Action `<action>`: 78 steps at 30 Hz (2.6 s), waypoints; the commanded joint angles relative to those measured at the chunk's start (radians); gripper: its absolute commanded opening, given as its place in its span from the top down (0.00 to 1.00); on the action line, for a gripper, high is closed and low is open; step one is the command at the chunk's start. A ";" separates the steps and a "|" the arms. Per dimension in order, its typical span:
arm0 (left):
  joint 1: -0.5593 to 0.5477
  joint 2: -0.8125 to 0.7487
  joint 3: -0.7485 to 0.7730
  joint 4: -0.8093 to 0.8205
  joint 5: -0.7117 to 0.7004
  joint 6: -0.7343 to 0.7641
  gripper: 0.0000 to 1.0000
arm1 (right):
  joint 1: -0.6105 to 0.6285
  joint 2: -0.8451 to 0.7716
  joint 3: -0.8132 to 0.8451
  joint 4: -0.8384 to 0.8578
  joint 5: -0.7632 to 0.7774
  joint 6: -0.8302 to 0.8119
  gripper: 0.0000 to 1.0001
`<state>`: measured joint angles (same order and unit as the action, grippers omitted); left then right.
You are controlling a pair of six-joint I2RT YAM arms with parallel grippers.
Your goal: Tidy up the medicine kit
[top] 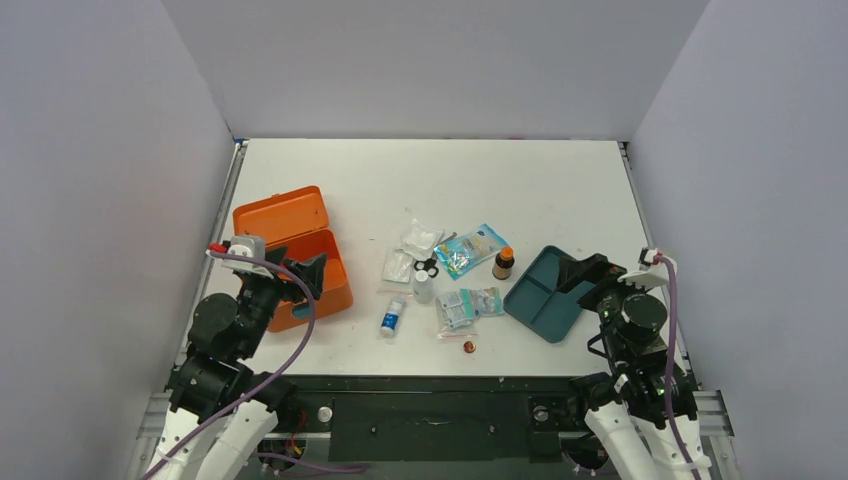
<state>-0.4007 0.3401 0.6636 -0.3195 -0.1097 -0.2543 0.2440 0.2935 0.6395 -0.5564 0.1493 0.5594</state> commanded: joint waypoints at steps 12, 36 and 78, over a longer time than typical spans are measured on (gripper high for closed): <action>-0.004 -0.016 0.036 -0.008 -0.067 0.000 0.19 | 0.008 0.152 0.097 -0.065 -0.013 -0.068 0.07; 0.007 0.070 0.068 -0.077 -0.109 -0.019 0.22 | 0.463 0.603 0.234 0.080 0.080 -0.013 0.14; 0.029 0.144 0.091 -0.132 -0.178 -0.050 0.20 | 0.796 1.419 0.717 0.002 0.287 0.043 0.42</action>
<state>-0.3779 0.4919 0.7055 -0.4644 -0.2775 -0.3008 1.0351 1.6978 1.3121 -0.5556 0.4114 0.5877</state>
